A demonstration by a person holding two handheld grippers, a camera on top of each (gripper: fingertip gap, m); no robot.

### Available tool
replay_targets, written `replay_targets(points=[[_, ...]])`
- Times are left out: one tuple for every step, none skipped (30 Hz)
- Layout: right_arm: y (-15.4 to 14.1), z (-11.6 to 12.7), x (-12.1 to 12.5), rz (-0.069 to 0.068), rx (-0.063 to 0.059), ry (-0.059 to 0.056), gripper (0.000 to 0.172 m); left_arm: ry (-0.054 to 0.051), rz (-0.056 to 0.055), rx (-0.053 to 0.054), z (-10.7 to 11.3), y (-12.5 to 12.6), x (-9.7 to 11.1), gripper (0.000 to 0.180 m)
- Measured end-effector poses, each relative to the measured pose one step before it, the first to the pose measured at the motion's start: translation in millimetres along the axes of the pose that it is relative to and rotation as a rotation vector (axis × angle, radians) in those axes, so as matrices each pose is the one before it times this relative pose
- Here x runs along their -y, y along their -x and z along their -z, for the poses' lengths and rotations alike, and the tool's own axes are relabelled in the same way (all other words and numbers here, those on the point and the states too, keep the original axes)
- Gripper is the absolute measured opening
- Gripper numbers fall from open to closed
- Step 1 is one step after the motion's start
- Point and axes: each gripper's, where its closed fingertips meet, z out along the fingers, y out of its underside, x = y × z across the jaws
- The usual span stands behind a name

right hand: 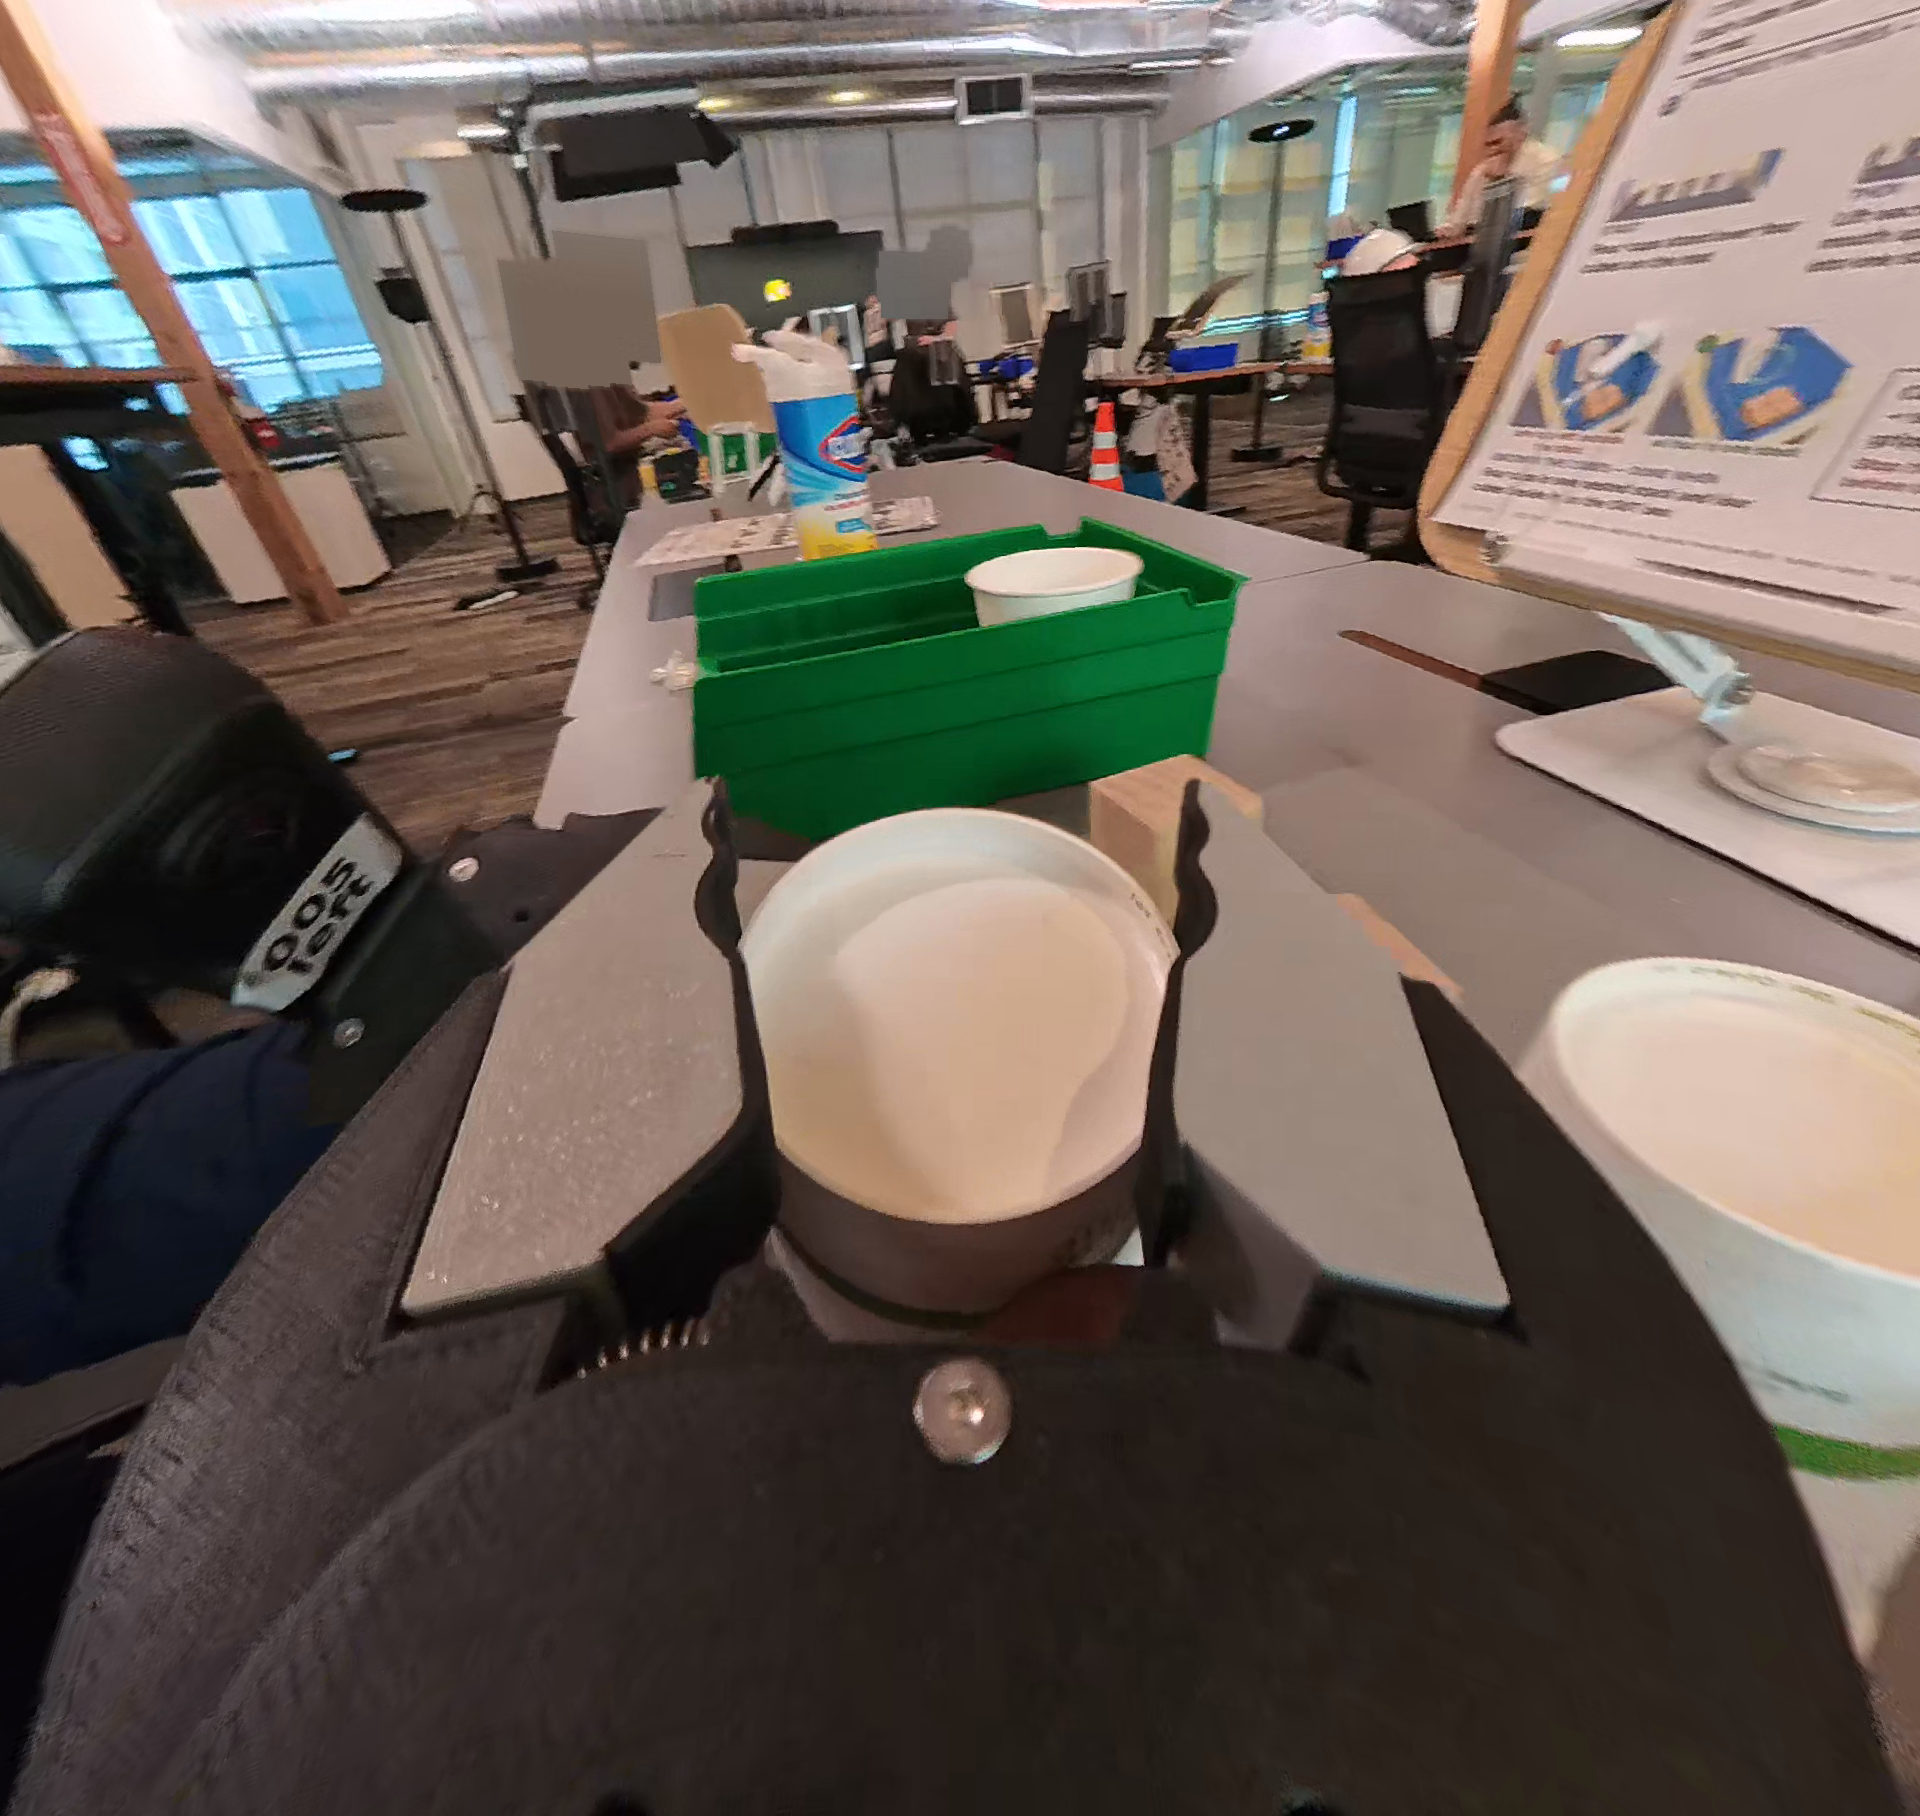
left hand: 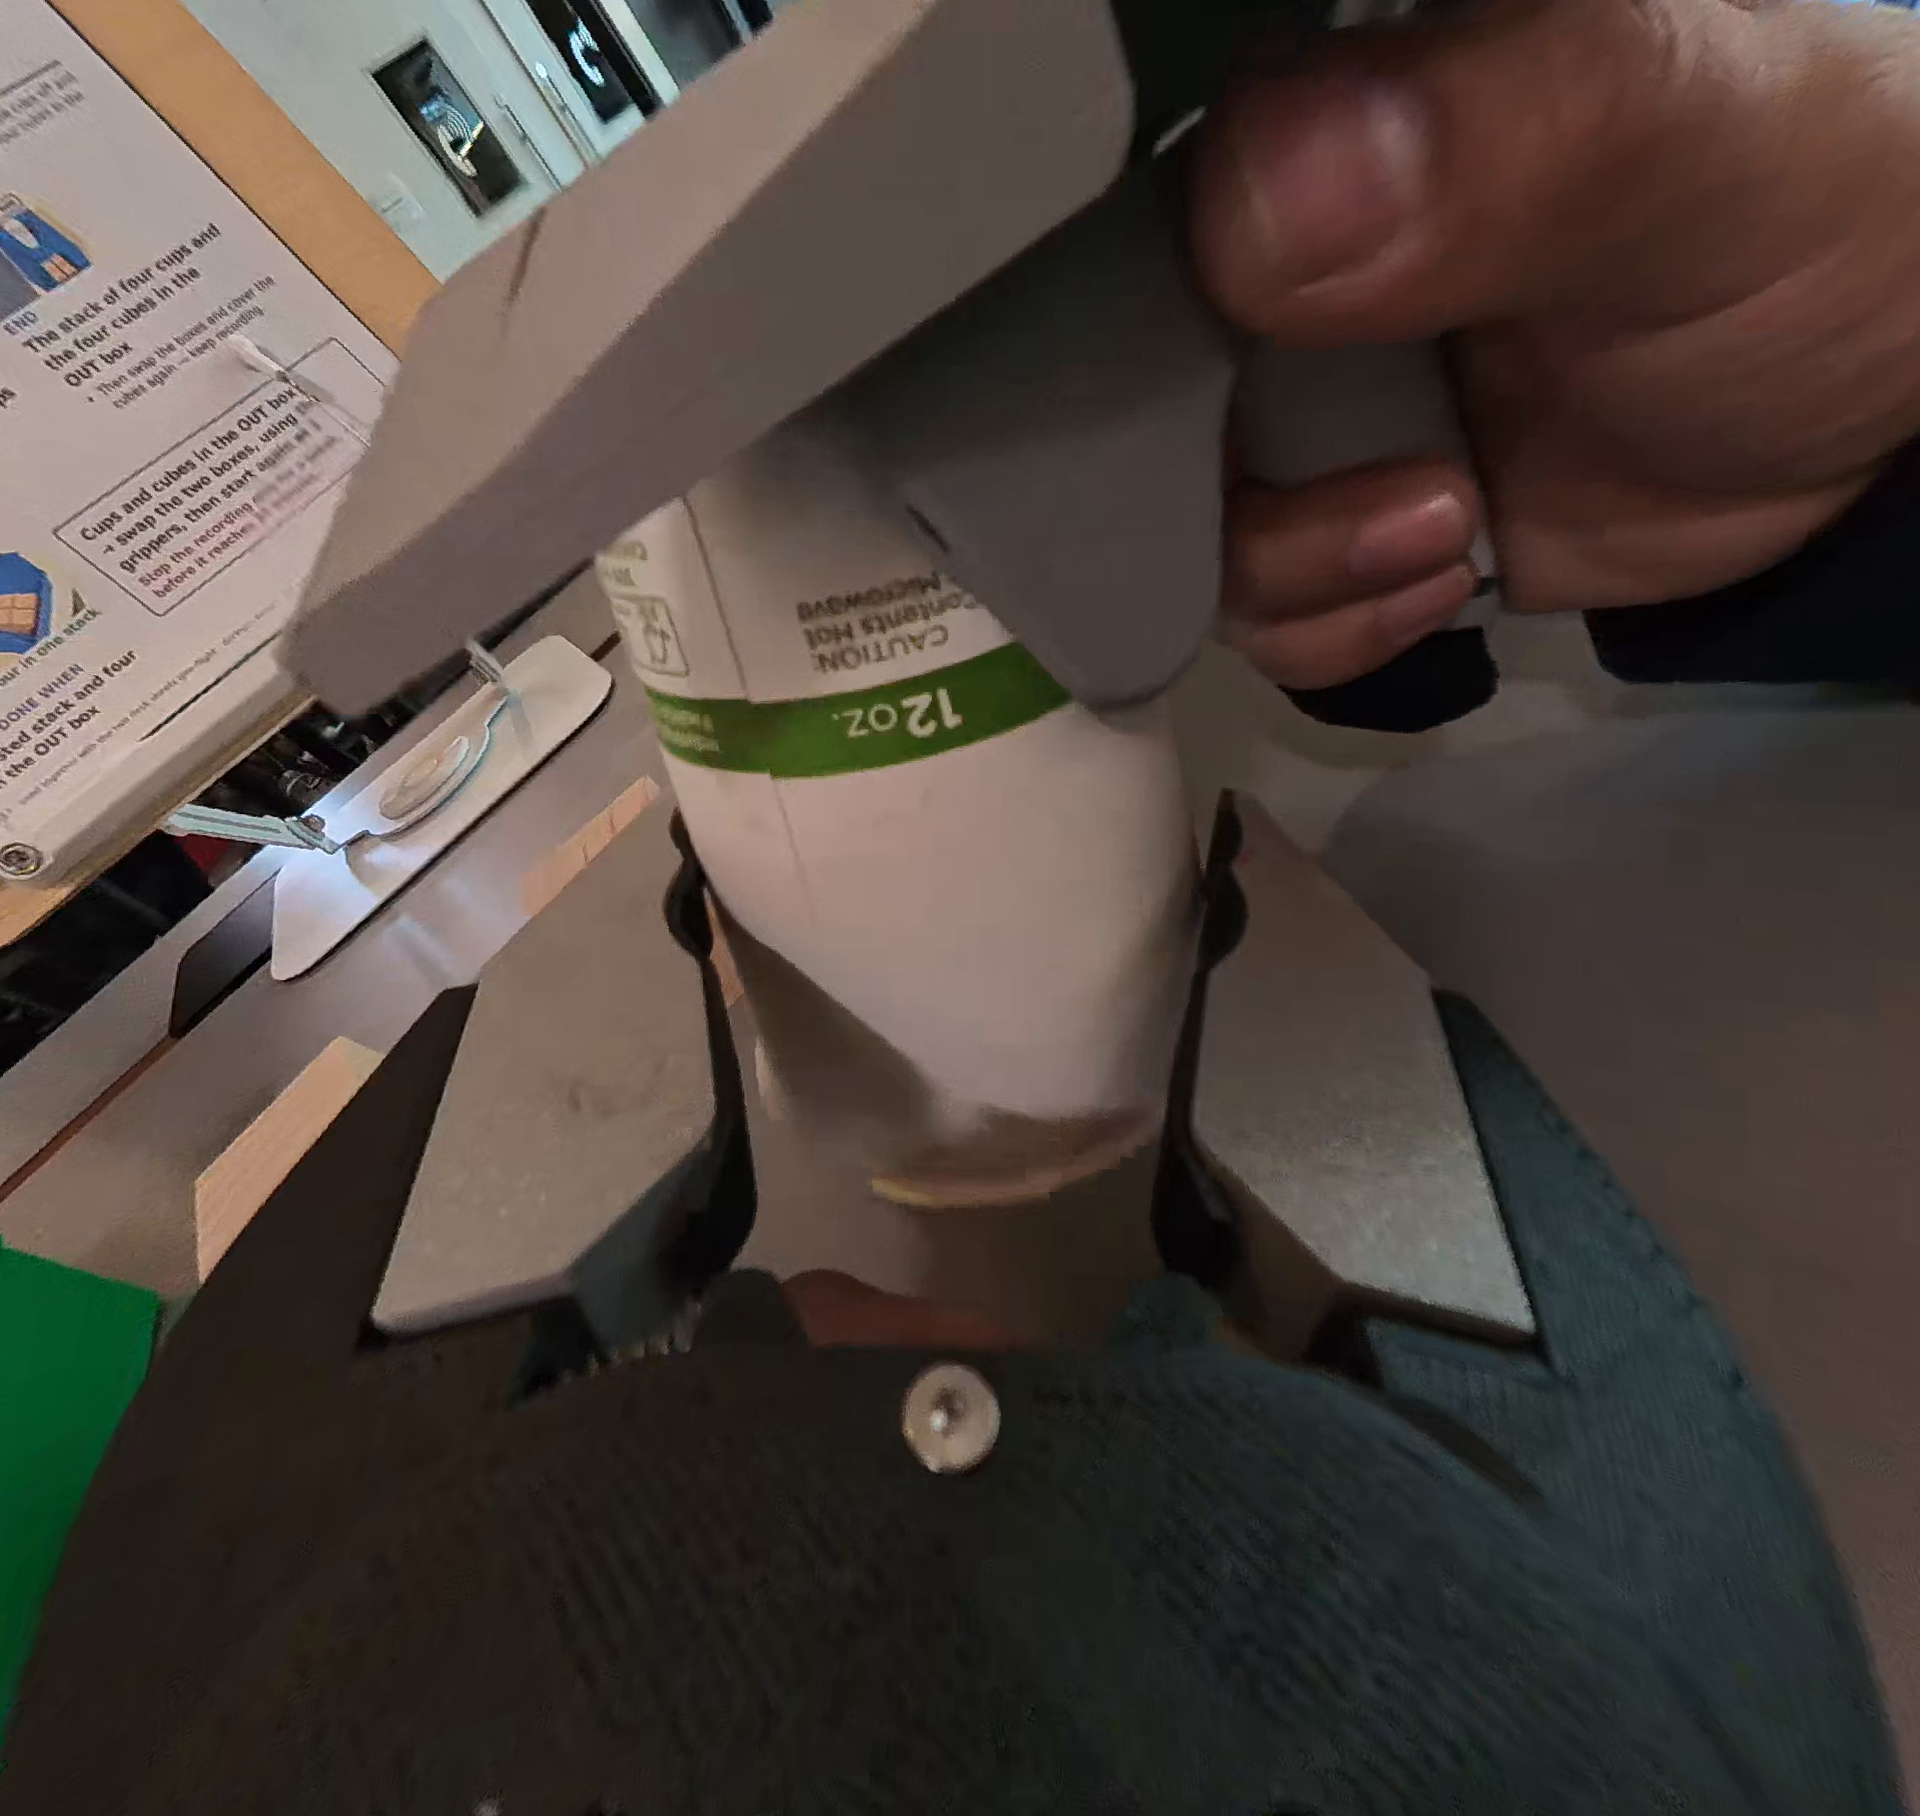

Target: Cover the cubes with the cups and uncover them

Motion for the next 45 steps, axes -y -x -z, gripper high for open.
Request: replay_targets(points=[[5.52, -1.30, -1.72, -0.0030, 0.0293, 0.0091, 0.083, -0.0164, -0.0040, 0.0041, 1.67, -0.13, 2.15, 0.098], [4.06, -1.40, -1.45, 0.0030, 0.0181, 0.0046, 0.083, -0.0151, -0.0029, 0.0154, 1.72, 1.56, 1.93, 0.100], [2.98, -1.20, -1.28, 0.0070, 0.0105, 0.0026, 0.083, -0.0124, 0.0017, 0.0093, 1.48, 1.36, 1.44, 0.099], [2.65, -0.81, -1.09, 0.0067, 0.0079, 0.0014, 0.082, -0.0081, 0.0098, 0.0052, 1.18, 1.64, 0.85, 0.097], [3.37, -0.20, 0.26, 0.0021, 0.0147, -0.0042, 0.077, -0.0023, 0.0168, -0.0043, 0.65, 1.21, 0.03, 0.091], [3.75, 0.76, 2.50, -0.0059, 0.0202, -0.0157, 0.073, 0.0039, 0.0134, -0.0225, -0.03, -1.59, -0.76, 0.091], [2.32, 0.78, 1.39, -0.0045, 0.0140, -0.0061, 0.074, -0.0015, 0.0077, -0.0168, 0.04, -1.33, 0.14, 0.090], [0.49, 0.21, -0.85, 0.0004, 0.0049, 0.0083, 0.074, 0.0003, 0.0015, -0.0094, -0.15, -1.04, -0.06, 0.090], [-0.12, -0.09, -1.46, -0.0015, 0.0010, 0.0077, 0.075, 0.0047, -0.0037, -0.0064, -0.30, -1.22, -0.59, 0.090], [-0.58, -0.23, -1.19, -0.0023, -0.0015, 0.0038, 0.076, 0.0065, -0.0046, 0.0014, -0.36, -0.22, -0.83, 0.089], [-0.65, -0.28, -0.87, -0.0024, -0.0016, 0.0023, 0.076, 0.0075, -0.0038, 0.0034, -0.31, 0.08, -1.00, 0.088], [-0.81, -0.17, -0.80, -0.0054, -0.0011, 0.0021, 0.076, 0.0068, -0.0013, 0.0004, -0.39, 0.09, -1.04, 0.088], [-0.68, -0.28, -0.28, -0.0078, -0.0006, 0.0007, 0.077, 0.0043, 0.0020, -0.0026, -0.25, 0.06, -0.73, 0.087], [-0.04, 0.00, 0.49, -0.0079, 0.0030, -0.0033, 0.077, -0.0020, 0.0011, -0.0023, 0.46, 0.15, 0.10, 0.087], [0.91, 0.17, 1.30, -0.0057, 0.0067, -0.0074, 0.078, -0.0072, -0.0012, -0.0019, 0.79, -0.15, 0.77, 0.087], [1.20, 0.26, 1.12, -0.0026, 0.0073, -0.0064, 0.078, -0.0017, -0.0052, -0.0006, 0.76, -0.09, -0.15, 0.086], [1.02, 0.15, 0.61, -0.0001, 0.0056, -0.0030, 0.078, -0.0005, -0.0082, 0.0033, 0.81, 0.21, -0.33, 0.086], [0.94, -0.09, 0.46, 0.0032, 0.0037, -0.0024, 0.077, -0.0015, -0.0078, 0.0091, 0.63, 0.84, 0.05, 0.085], [0.66, 0.01, 0.54, 0.0063, 0.0012, -0.0032, 0.077, 0.0015, -0.0058, 0.0110, 0.59, 1.08, -0.46, 0.085], [0.92, 0.12, 0.76, 0.0072, 0.0013, -0.0035, 0.076, -0.0021, -0.0064, 0.0165, 0.75, 1.99, 0.02, 0.085], [0.75, 0.31, 1.21, 0.0075, 0.0008, -0.0057, 0.076, -0.0063, -0.0019, 0.0126, 1.03, 1.68, 0.65, 0.085], [0.48, 0.62, 1.84, 0.0091, -0.0024, -0.0094, 0.077, -0.0069, 0.0054, 0.0120, 1.05, 2.34, 0.66, 0.085], [-0.50, 1.22, 2.62, 0.0116, -0.0081, -0.0130, 0.078, -0.0033, 0.0101, 0.0129, 0.96, 3.43, -0.07, 0.085], [-1.51, 1.69, 3.32, 0.0135, -0.0141, -0.0165, 0.078, -0.0030, 0.0212, 0.0106, 0.61, 4.26, -0.17, 0.085], [-2.63, 2.22, 3.82, 0.0121, -0.0192, -0.0189, 0.077, -0.0030, 0.0300, 0.0027, 0.12, 4.27, -0.22, 0.085], [-4.63, 2.53, 4.06, 0.0092, -0.0280, -0.0201, 0.077, -0.0034, 0.0367, 0.0034, -0.56, 5.41, -0.19, 0.086], [-7.09, 2.79, 3.78, 0.0077, -0.0396, -0.0192, 0.077, -0.0036, 0.0408, 0.0123, -1.23, 7.76, -0.11, 0.086], [-9.10, 2.74, 3.25, 0.0064, -0.0491, -0.0158, 0.076, -0.0021, 0.0452, 0.0149, -2.07, 8.81, -0.08, 0.086], [-10.98, 2.58, 2.34, 0.0035, -0.0576, -0.0107, 0.074, 0.0016, 0.0491, 0.0116, -2.65, 8.08, 0.18, 0.087], [-12.09, 2.37, 0.97, 0.0003, -0.0616, -0.0041, 0.073, 0.0035, 0.0463, 0.0210, -2.97, 8.62, 0.85, 0.087], [-12.29, 1.84, 0.00, -0.0046, -0.0603, 0.0015, 0.072, -0.0052, 0.0367, 0.0410, -3.06, 10.72, 3.22, 0.088], [-12.10, 1.49, -0.84, -0.0105, -0.0561, 0.0047, 0.071, -0.0129, 0.0250, 0.0375, -3.52, 9.79, 5.32, 0.088], [-10.27, 1.32, -0.40, -0.0173, -0.0426, 0.0020, 0.071, -0.0165, 0.0227, 0.0261, -4.44, 7.93, 6.45, 0.089], [-7.44, 1.36, 0.61, -0.0250, -0.0238, -0.0048, 0.071, -0.0152, 0.0296, 0.0137, -5.52, 5.94, 6.18, 0.089], [-4.88, 1.34, 1.48, -0.0307, -0.0076, -0.0091, 0.071, -0.0129, 0.0308, 0.0035, -6.36, 3.96, 5.28, 0.089], [-3.50, 1.09, 1.29, -0.0315, 0.0005, -0.0068, 0.069, -0.0091, 0.0292, 0.0003, -7.00, 3.08, 3.41, 0.089], [-3.24, 0.91, 0.79, -0.0274, -0.0005, -0.0035, 0.069, -0.0021, 0.0290, 0.0027, -7.20, 3.31, 0.85, 0.089], [-3.40, 0.82, 0.82, -0.0209, -0.0051, -0.0038, 0.069, 0.0020, 0.0216, 0.0031, -7.15, 2.83, -1.09, 0.088], [-2.80, 0.70, 0.83, -0.0144, -0.0064, -0.0043, 0.069, 0.0056, 0.0148, 0.0067, -7.21, 2.99, -3.00, 0.088], [-1.89, 0.50, 0.45, -0.0082, -0.0044, -0.0023, 0.069, 0.0177, 0.0101, 0.0085, -6.53, 2.72, -5.59, 0.088], [-0.88, 0.22, 0.10, -0.0028, -0.0021, -0.0003, 0.069, 0.0192, 0.0027, 0.0008, -5.65, 0.65, -5.54, 0.088], [0.13, -0.13, -0.31, 0.0009, 0.0005, 0.0016, 0.069, 0.0161, -0.0054, -0.0046, -4.92, -0.98, -4.12, 0.088], [1.02, -0.49, -0.77, 0.0031, 0.0032, 0.0036, 0.069, 0.0180, -0.0150, 0.0006, -4.08, -0.86, -3.07, 0.088], [1.52, -0.78, -1.24, 0.0061, 0.0035, 0.0051, 0.069, 0.0062, -0.0187, 0.0078, -3.18, 0.33, -1.43, 0.088], [1.59, -0.93, -1.63, 0.0103, 0.0024, 0.0066, 0.069, 0.0038, -0.0147, 0.0059, -2.80, 0.53, -1.41, 0.088]])
